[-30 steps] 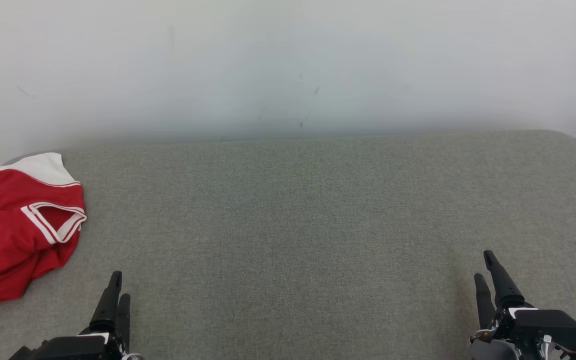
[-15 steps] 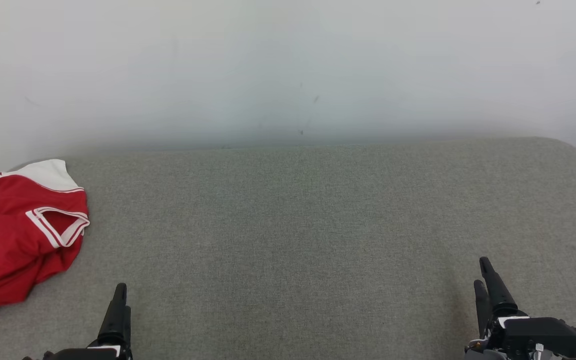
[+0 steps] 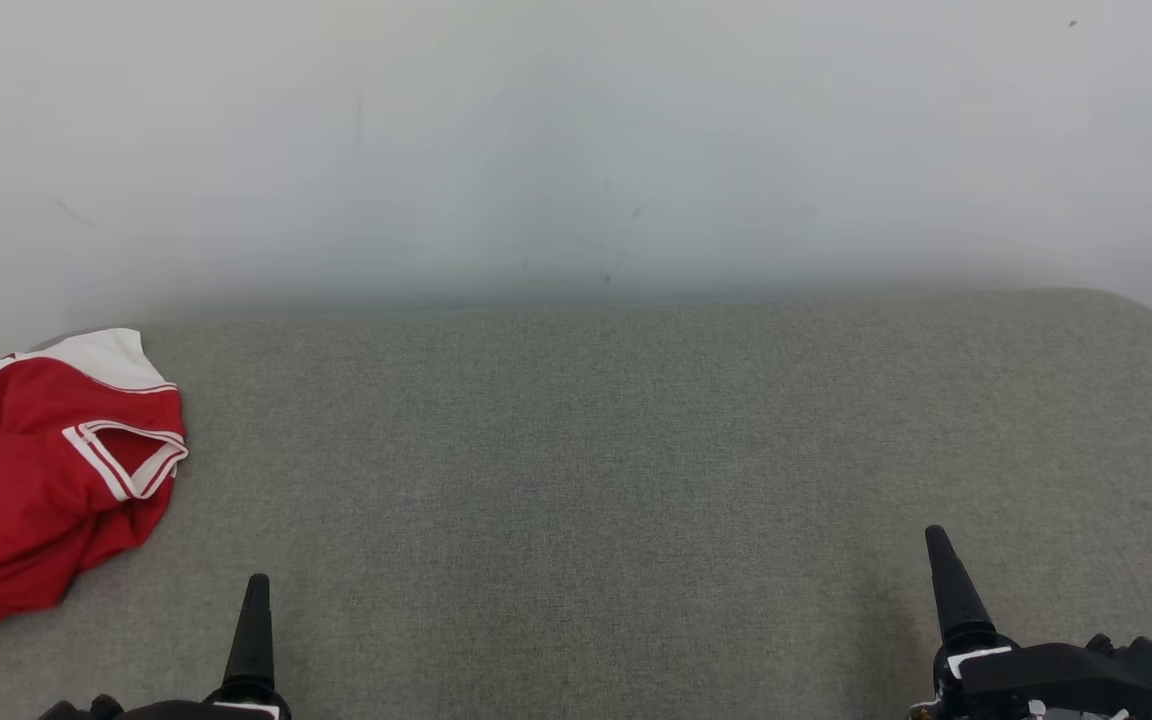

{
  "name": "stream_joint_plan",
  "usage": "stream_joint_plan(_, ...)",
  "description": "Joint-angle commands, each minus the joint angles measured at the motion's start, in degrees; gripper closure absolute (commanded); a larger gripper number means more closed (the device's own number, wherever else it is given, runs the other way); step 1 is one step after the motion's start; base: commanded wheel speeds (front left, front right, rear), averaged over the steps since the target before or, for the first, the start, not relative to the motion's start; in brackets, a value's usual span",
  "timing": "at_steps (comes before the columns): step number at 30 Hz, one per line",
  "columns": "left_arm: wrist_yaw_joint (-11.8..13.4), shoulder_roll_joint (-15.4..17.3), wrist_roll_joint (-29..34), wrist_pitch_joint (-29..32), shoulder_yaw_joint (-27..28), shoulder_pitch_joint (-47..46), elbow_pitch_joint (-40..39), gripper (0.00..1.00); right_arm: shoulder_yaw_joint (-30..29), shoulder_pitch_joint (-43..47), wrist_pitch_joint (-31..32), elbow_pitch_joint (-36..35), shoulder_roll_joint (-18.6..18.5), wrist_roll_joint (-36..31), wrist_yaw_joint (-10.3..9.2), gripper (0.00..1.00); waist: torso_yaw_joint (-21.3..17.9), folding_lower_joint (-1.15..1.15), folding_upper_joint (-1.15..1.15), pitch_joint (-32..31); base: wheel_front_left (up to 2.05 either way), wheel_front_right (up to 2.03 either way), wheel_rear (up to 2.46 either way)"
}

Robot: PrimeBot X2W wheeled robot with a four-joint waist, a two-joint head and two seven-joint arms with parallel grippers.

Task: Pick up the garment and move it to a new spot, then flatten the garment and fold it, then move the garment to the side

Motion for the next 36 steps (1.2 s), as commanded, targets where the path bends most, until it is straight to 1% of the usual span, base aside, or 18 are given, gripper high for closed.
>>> stream_joint_plan(1,0.01,0.36,3.83,-0.87,-0.53,-0.23,-1.64,0.00,0.77,0.02,-0.80,-0.84,-0.23,-2.95,0.28,0.00,0.06,0.00,0.00,-0.19,0.00,0.00,0.00)
stream_joint_plan(11,0.14,0.40,14.27,-2.74,-2.52,1.06,-2.23,0.00,2.35,1.16,-2.12,-0.96,-0.26,-11.47,0.31,0.00,0.23,0.00,0.00,-1.06,0.00,0.00,0.00)
stream_joint_plan(15,0.34,0.41,18.66,-3.54,-3.12,1.60,-2.03,0.00,2.72,1.70,-2.31,-1.24,-0.27,-16.64,0.32,0.00,0.28,0.00,0.00,-1.50,0.00,0.00,0.00)
stream_joint_plan(19,0.54,0.43,22.75,-4.32,-3.41,1.92,-1.95,0.00,3.06,2.45,-2.52,-1.91,-0.28,-20.44,0.34,0.00,0.29,0.00,0.00,-1.93,0.00,0.00,0.00)
stream_joint_plan(20,0.55,0.44,24.77,-4.66,-3.41,2.08,-2.02,0.00,3.25,2.80,-2.61,-2.21,-0.29,-21.91,0.34,0.00,0.28,0.00,0.00,-2.15,0.00,0.00,0.00)
stream_joint_plan(26,0.32,0.69,30.02,-5.73,-3.13,2.57,-2.61,0.00,3.76,3.88,-2.92,-3.00,-0.30,-25.84,0.35,0.00,0.37,0.00,0.00,-2.75,0.00,0.00,0.00)
stream_joint_plan(36,-0.37,2.84,39.57,-7.43,-3.68,2.86,-3.14,0.00,3.97,5.38,-3.36,-4.13,-0.33,-32.61,0.38,0.00,0.57,0.00,0.00,-3.45,0.00,0.00,0.00)
